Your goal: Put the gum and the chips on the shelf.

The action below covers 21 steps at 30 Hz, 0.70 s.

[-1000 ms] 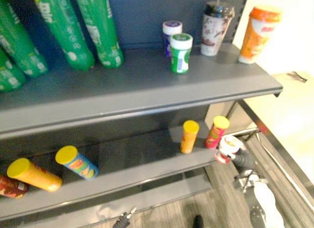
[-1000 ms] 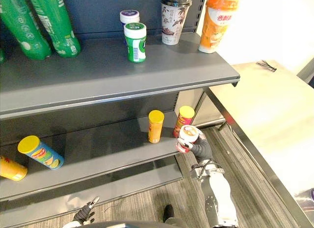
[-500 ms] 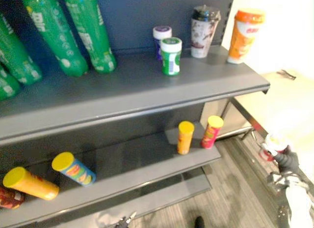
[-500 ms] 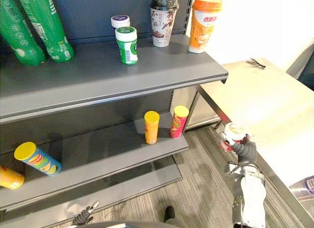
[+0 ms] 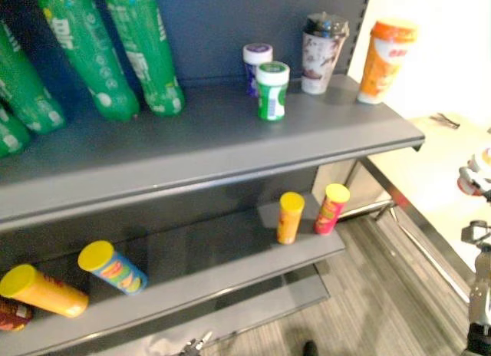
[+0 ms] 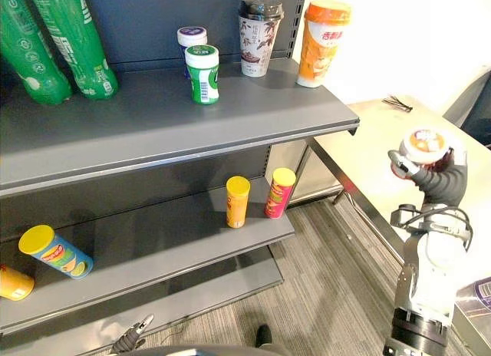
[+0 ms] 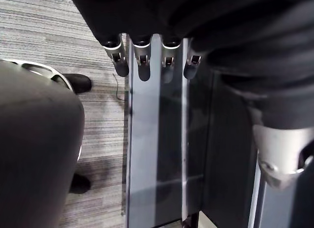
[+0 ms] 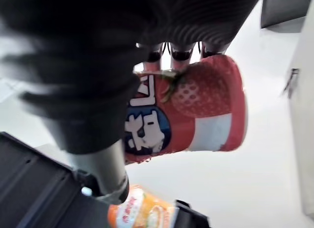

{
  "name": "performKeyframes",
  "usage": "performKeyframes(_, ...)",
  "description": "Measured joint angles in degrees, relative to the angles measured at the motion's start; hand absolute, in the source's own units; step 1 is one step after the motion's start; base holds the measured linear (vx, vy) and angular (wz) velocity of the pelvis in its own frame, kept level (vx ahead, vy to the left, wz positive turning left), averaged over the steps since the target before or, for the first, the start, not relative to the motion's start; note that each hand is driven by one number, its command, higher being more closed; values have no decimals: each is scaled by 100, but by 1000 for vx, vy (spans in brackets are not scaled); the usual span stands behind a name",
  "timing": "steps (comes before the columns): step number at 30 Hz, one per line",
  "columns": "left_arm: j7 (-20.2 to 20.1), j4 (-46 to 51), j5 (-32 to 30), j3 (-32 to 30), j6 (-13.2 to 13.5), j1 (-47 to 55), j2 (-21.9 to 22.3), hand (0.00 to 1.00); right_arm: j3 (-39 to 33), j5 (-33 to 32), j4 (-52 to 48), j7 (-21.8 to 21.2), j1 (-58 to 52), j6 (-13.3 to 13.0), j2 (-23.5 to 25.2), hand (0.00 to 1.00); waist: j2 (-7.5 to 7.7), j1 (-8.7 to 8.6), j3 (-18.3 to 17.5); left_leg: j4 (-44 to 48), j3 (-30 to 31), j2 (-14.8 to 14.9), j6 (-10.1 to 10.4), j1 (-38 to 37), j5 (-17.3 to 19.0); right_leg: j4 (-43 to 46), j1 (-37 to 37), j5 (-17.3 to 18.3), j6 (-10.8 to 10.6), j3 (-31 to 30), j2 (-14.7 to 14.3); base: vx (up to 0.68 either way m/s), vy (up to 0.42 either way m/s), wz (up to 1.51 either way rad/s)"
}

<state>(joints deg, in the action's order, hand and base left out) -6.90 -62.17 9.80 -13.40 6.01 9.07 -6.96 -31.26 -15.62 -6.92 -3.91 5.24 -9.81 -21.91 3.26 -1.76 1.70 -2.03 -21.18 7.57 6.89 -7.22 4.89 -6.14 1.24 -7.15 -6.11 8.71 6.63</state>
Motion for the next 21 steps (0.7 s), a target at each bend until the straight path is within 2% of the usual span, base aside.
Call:
performKeyframes(8, -9, 17, 12, 0, 1, 23, -20, 0, 147, -1, -169, 103, 782, -68, -316, 100, 85, 8, -50, -102, 1, -32, -23, -21, -44, 1, 16, -7, -5, 9, 7, 0, 0, 0)
performKeyframes(11, -9, 25, 14, 3, 1, 23, -23, 0, 458, -1, -158, 126, 1058, -68, -467, 100, 100, 12, -50, -104, 5, -31, -23, -43, -44, 1, -11, -9, -7, 19, 7, 0, 0, 0)
performKeyframes(21, 42, 63, 28, 30, 0, 14, -29, 0, 1488, -70, 200, 112, 1794, -59, -478, 100, 144, 49, -48, -183, 29, -42, -54, -101, -82, 0, -48, -10, -9, 40, 32, -23, -14, 1)
